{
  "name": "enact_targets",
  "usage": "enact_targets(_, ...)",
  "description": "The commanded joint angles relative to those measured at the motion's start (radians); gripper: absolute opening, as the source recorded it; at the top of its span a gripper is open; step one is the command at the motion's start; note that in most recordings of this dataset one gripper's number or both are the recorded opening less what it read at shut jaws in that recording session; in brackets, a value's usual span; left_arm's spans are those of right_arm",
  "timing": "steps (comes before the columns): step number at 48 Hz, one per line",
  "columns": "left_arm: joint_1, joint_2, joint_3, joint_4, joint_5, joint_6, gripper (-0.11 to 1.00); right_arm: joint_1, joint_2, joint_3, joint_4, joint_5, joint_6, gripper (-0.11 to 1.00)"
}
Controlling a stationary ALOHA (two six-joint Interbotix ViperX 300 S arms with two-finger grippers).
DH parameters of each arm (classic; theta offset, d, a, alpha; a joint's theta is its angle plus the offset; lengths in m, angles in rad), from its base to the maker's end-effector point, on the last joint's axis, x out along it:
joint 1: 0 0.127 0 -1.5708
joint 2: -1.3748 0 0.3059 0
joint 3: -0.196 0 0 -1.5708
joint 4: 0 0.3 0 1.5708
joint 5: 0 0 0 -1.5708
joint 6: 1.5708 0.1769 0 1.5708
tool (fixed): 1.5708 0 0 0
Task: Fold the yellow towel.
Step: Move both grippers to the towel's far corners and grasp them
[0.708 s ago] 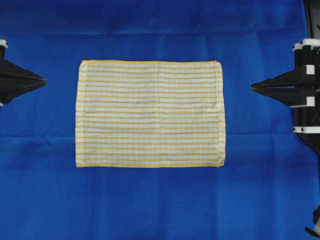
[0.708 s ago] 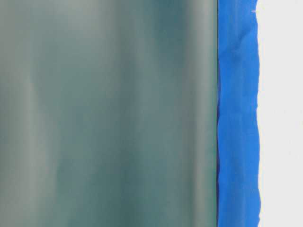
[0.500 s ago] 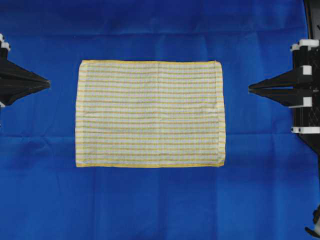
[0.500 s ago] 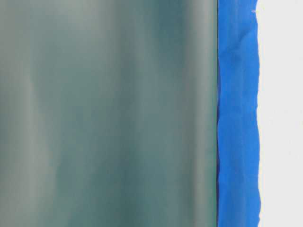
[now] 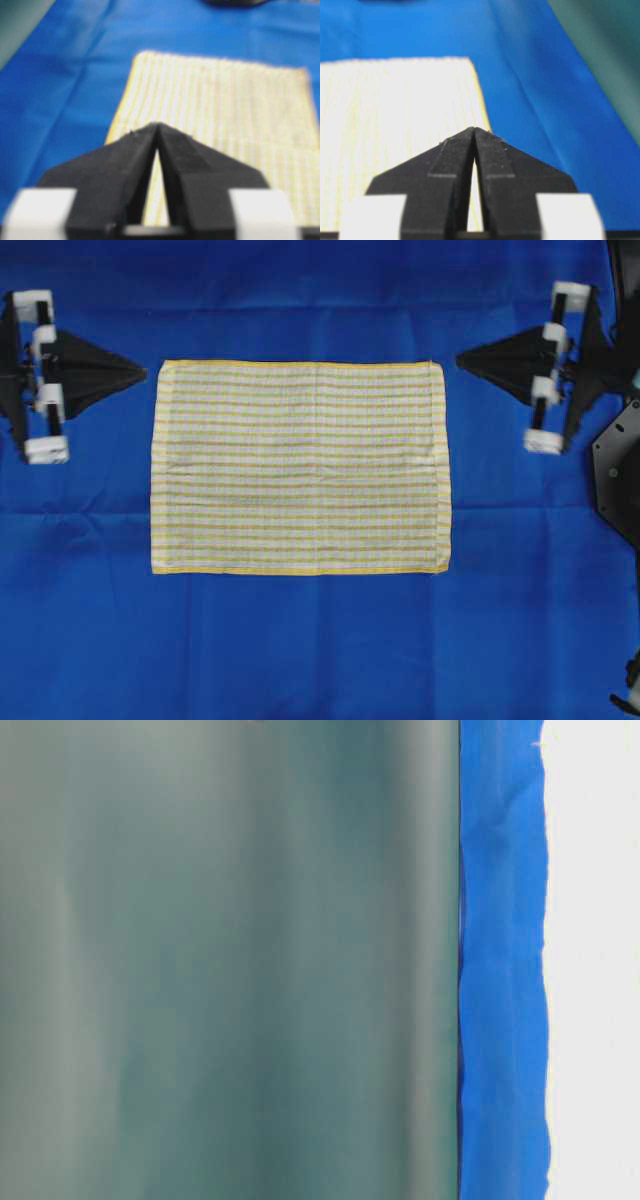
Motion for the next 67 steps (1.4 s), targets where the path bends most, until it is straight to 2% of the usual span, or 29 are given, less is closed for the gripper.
enact_targets(1,0.026,0.055,-0.014,-0.002,-0.038,0.003,0.17,-0.044,0.071,-0.025,0.008,-0.003,0.002,0.18)
enact_targets(9,0.081,0.193,-0.002,0.0,-0.106,0.029,0.67,-0.121,0.235,-0.031,0.014,-0.025,0.002,0.7)
enact_targets(10,0.091,0.224,-0.002,0.0,-0.118,0.041,0.73,-0.13,0.255,-0.031,0.014,-0.032,0.002,0.73)
enact_targets(12,0.103,0.262,-0.002,0.0,-0.133,0.054,0.82,-0.144,0.293,-0.031,0.015,-0.048,0.002,0.72)
enact_targets(14,0.114,0.305,-0.005,0.0,-0.15,0.063,0.84,-0.156,0.331,-0.031,0.018,-0.063,0.002,0.68)
enact_targets(19,0.141,0.405,-0.011,0.0,-0.196,0.064,0.77,-0.175,0.419,-0.035,0.023,-0.095,0.002,0.61)
enact_targets(30,0.195,0.594,-0.028,-0.002,-0.304,0.063,0.75,-0.181,0.584,-0.054,0.034,-0.15,0.002,0.62)
enact_targets(47,0.241,0.773,-0.063,-0.006,-0.31,0.063,0.72,-0.193,0.698,-0.063,0.069,-0.198,0.0,0.61)
enact_targets(51,0.242,0.788,-0.069,-0.008,-0.302,0.06,0.69,-0.193,0.703,-0.064,0.072,-0.193,0.0,0.57)
enact_targets(55,0.242,0.79,-0.071,-0.006,-0.275,0.061,0.56,-0.192,0.703,-0.061,0.072,-0.193,0.0,0.45)
enact_targets(63,0.235,0.79,-0.074,-0.006,-0.225,0.063,0.12,-0.19,0.701,-0.066,0.071,-0.19,0.0,0.06)
enact_targets(65,0.235,0.788,-0.074,-0.006,-0.219,0.061,0.04,-0.19,0.701,-0.066,0.071,-0.19,0.0,0.03)
enact_targets(67,0.233,0.787,-0.074,-0.006,-0.215,0.06,0.02,-0.189,0.701,-0.066,0.071,-0.19,0.0,0.03)
